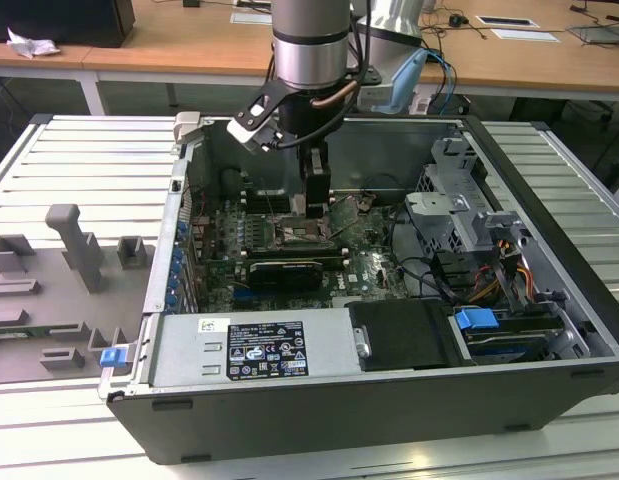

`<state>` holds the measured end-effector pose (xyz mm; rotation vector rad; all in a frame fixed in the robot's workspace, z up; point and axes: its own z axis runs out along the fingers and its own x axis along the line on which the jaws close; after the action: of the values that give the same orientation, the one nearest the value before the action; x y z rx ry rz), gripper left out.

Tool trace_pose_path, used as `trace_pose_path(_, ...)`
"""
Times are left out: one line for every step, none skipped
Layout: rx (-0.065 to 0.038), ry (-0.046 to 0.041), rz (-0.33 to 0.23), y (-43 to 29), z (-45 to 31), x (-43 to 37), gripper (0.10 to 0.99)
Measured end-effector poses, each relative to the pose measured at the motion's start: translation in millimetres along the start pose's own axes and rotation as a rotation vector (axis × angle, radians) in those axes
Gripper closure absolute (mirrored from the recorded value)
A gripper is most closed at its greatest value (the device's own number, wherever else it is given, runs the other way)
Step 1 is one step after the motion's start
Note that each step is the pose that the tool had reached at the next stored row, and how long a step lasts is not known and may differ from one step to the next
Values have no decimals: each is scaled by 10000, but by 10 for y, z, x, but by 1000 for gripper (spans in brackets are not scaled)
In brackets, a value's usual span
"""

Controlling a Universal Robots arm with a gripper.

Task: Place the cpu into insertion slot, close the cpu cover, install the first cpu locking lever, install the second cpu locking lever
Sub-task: 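Place the cpu into insertion slot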

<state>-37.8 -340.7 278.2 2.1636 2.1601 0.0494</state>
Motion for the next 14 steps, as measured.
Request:
trace_pose_path(0, 0, 5, 0, 7, 0, 557)
trace_pose_path(0, 0, 9, -1, 11, 0, 557)
trace_pose_path(0, 0, 12, -1, 14, 0, 557)
trace_pose_path(0, -1, 16, -2, 20, 1, 557)
trace_pose_path(1, -1, 21, -2, 25, 1, 557)
trace_pose_path(0, -1, 23, -2, 28, 1, 557)
trace_pose_path(1, -2, 25, -3, 31, 1, 557)
trace_pose_path(1, -2, 31, -3, 38, 1, 557)
trace_pose_path(1, -2, 34, -3, 41, 1, 557)
trace_pose_path(1, -2, 38, -4, 46, 2, 557)
trace_pose_path(1, -3, 43, -4, 52, 2, 557)
trace_pose_path(2, -3, 48, -5, 56, 2, 557)
trace_pose_path(2, -4, 50, -5, 59, 2, 557)
trace_pose_path(2, -4, 52, -5, 62, 2, 557)
